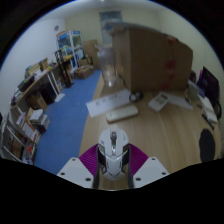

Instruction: Arrange mouse

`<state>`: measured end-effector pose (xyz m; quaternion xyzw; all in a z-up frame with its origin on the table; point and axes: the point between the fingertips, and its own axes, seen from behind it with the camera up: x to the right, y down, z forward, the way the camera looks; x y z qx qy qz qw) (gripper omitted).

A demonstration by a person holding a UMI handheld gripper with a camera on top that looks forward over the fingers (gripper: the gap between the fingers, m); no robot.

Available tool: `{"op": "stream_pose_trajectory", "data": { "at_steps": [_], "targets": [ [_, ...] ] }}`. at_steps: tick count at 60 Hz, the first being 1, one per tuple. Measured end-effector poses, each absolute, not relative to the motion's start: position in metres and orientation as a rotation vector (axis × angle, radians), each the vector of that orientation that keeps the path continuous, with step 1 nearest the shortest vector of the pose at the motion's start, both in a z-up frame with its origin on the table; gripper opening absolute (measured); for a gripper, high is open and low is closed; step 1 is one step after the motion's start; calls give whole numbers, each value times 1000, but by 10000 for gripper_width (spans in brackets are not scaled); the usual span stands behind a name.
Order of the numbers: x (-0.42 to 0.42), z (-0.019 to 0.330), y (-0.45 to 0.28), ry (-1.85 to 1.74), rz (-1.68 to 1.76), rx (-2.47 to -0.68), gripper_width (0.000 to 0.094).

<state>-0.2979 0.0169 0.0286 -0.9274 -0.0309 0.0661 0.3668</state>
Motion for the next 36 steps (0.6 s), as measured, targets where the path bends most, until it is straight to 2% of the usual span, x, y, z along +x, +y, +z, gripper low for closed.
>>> {"op": "stream_pose_trajectory", "data": {
  "at_steps": [6,12,18,22,25,30,36],
  "targets": [
    [-285,119,32,-136,184,-2213,387],
    [-220,211,46,-182,104,-2033,384],
    [-114,258,52,-179,0,-1938,384],
    [-44,245,49,-156,-43,-1953,382],
    [10,220,41,-131,-81,-2001,382],
    [87,165,23,-109,-100,-2102,385],
    [130,78,-3,-57,-66,-2251,384]
  ]
}}
